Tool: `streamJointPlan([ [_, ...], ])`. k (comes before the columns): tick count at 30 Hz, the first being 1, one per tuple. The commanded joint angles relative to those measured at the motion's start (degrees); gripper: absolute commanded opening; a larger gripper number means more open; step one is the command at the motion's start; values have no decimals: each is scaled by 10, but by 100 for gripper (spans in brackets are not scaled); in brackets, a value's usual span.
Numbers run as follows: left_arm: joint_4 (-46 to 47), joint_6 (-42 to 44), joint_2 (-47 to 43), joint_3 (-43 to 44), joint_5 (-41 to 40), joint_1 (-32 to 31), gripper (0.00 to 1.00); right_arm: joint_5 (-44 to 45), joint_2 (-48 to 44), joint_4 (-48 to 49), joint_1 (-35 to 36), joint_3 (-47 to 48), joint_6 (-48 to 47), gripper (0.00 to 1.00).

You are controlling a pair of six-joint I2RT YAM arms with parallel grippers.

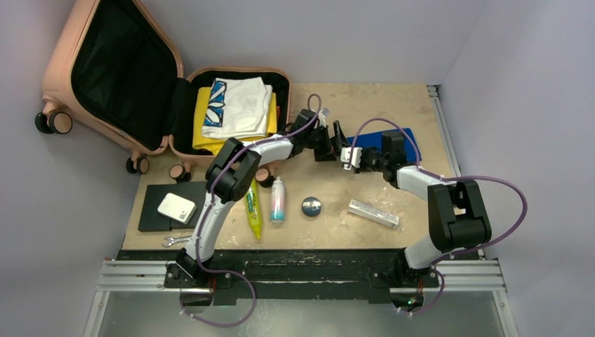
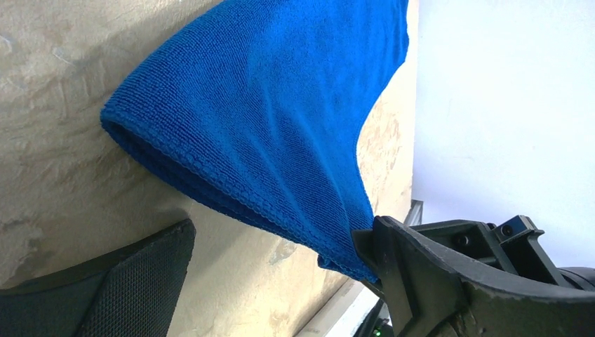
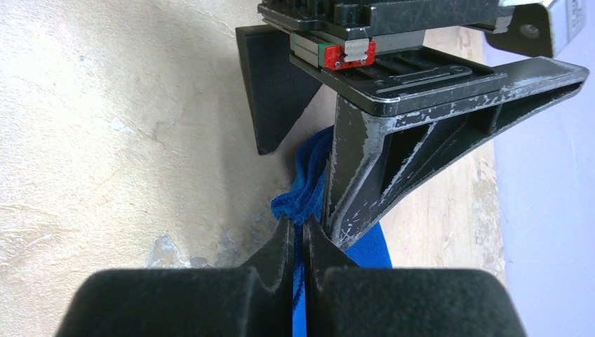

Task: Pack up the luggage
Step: Pick up the clothes at the center of the board.

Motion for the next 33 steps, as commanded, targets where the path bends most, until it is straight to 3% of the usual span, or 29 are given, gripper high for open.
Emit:
streamJointPlan([
  [1,-66,-32,64,-12,-4,-16,99,-31,-22,1,-3,6,-15,0],
  [18,-45,-17,96,-7,6,-25,99,-68,-5,-52,-2,6,-58,0],
  [24,-19,-8,84,-19,12,-24,76,-57,-2,-55,-1,11,-62,0],
  [31,-23,10,52,-38,0,-19,64,-36,-4,-69,-1,10,-81,5],
  [33,-22,13,49,-35,3,-19,48,-37,-4,-74,-1,11,-85,11],
])
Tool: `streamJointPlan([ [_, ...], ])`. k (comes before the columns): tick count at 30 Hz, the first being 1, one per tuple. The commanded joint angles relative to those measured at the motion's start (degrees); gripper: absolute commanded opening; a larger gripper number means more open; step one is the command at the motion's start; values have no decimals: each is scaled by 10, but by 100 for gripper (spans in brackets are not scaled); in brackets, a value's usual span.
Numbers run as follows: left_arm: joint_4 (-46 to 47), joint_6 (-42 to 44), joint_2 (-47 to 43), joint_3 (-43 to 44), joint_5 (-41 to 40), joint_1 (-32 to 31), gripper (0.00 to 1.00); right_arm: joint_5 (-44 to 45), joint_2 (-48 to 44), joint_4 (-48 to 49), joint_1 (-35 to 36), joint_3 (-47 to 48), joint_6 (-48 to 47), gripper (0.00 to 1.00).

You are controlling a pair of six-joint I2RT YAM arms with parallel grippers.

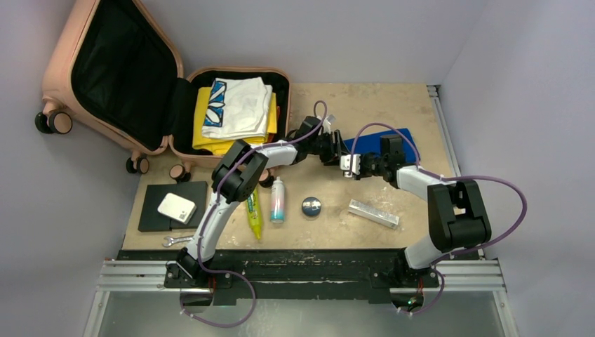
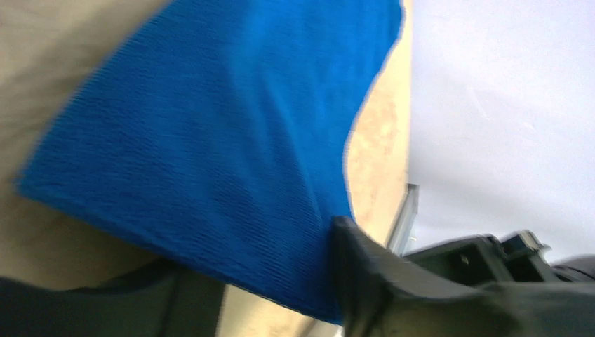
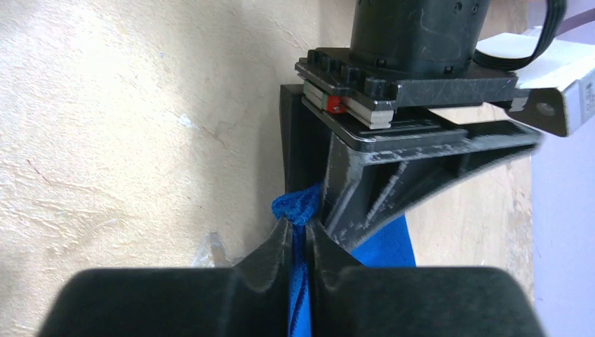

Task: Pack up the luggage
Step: Pick up the clothes at the center of the board.

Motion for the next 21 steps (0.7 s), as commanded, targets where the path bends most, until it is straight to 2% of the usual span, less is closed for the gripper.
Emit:
streamJointPlan([
  [1,-94,44,13,-29,-31,-1,40,1,-4,-13,0,13,-25,16],
  [5,-97,56,11,-22,-26,-1,5,1,-15,-42,0,25,-30,45],
  [6,-101,61,11,-18,-27,-1,0,-1,-21,-60,0,31,-31,52],
  [10,-141,100,4,9,-37,0,0,-10,-47,-135,0,61,-17,69],
  [13,-187,153,-8,46,-61,5,0,15,-85,-142,-2,69,42,75],
  [21,-392,346,-24,193,-178,28,0,105,-187,-131,-3,79,211,77],
])
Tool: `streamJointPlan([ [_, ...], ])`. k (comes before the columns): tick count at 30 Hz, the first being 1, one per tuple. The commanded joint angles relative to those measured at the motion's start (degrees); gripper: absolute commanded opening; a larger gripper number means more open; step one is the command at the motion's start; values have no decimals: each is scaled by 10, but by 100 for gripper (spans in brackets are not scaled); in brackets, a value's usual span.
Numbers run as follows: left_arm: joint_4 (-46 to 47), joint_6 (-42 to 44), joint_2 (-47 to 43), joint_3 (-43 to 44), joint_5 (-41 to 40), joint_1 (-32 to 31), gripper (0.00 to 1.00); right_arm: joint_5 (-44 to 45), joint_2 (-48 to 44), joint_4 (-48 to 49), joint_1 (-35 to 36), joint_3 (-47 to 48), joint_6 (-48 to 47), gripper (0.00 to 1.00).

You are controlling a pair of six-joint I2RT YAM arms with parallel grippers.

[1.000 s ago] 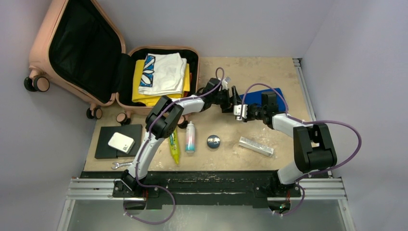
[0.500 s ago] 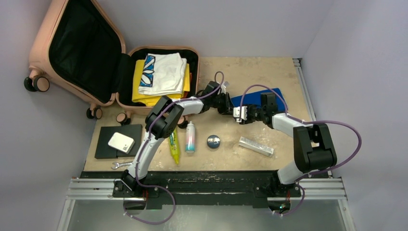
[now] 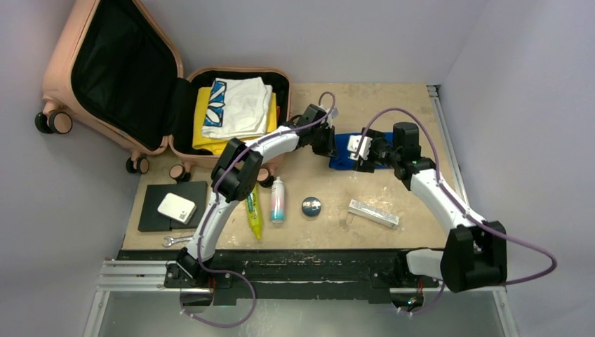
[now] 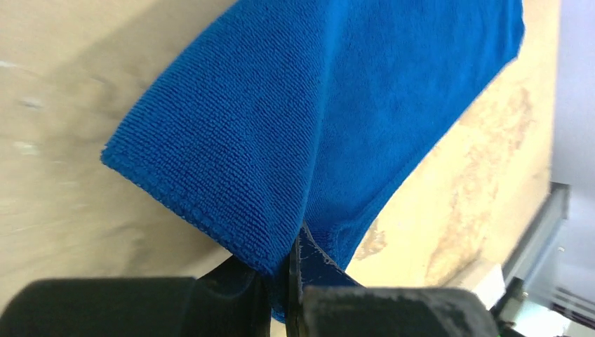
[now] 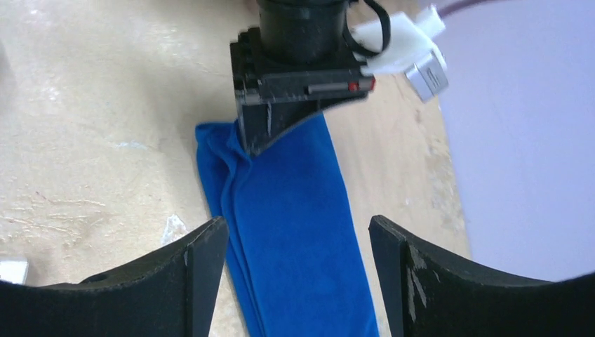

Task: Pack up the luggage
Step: Pick up the clothes at the center of the board, then place the clothes in the luggage.

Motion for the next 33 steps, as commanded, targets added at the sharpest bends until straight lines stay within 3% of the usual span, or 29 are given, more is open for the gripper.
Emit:
streamJointPlan([
  [1,-179,158,-19,99,-97,25,0,58,-51,0,-3,18,113,77],
  [5,-297,216,1,179,-125,45,0,87,-89,33,-3,-2,160,78],
  [9,-326,243,-19,193,-136,71,0,93,-108,65,-2,-22,193,78],
  [16,-404,278,-31,292,-169,97,0,109,-120,106,-2,-56,189,78],
  [27,-447,335,-76,333,-208,109,0,98,-138,124,-2,-76,189,78],
  [33,-455,329,-96,333,-181,140,0,92,-139,128,-2,-81,189,78],
])
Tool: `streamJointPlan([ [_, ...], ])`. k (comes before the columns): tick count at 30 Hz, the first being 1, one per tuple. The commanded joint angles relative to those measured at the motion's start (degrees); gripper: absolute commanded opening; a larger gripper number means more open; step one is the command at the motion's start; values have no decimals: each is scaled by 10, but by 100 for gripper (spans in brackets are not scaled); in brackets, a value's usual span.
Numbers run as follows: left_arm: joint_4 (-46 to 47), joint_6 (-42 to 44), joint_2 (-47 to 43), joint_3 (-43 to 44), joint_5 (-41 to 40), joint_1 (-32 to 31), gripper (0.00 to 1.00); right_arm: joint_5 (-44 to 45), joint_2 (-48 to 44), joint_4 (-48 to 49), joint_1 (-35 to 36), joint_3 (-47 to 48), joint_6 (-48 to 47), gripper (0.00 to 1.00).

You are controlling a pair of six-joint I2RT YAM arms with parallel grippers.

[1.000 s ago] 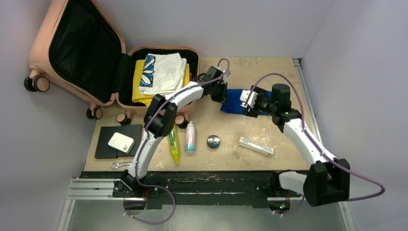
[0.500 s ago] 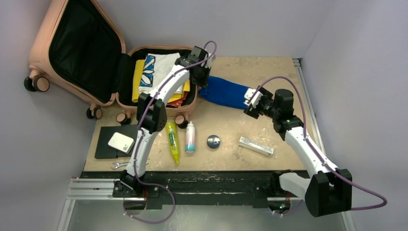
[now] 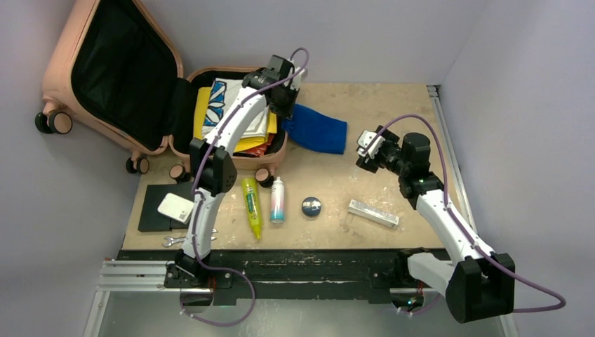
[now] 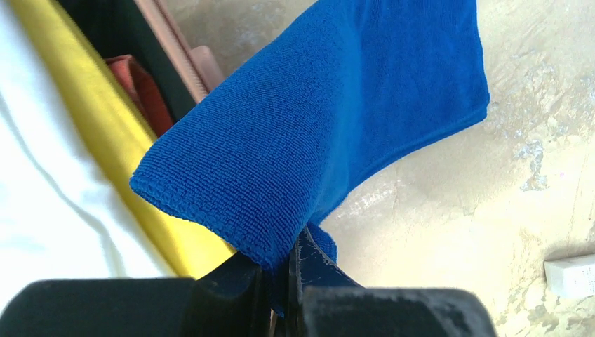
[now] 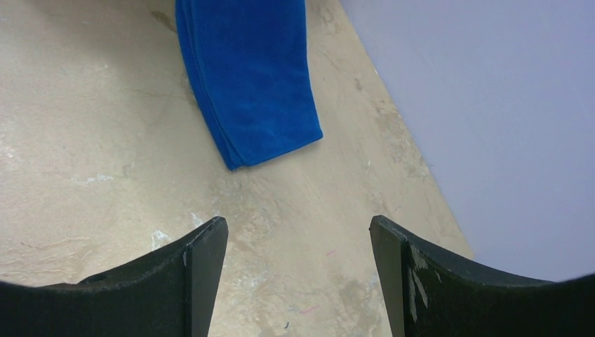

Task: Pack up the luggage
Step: Place the clothes in the luggage.

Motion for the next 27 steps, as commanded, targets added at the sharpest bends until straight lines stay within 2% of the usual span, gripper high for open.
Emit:
streamJointPlan([
  [1,-9,12,-56,26,0,32,0,-11,-8,20,-2,-6,9,78],
  [18,-16,80,-54,38,-17,184,0,-33,-7,21,-2,-16,8,78],
  [27,-3,100,-59,38,-34,214,0,-36,-6,22,-2,-17,8,78],
])
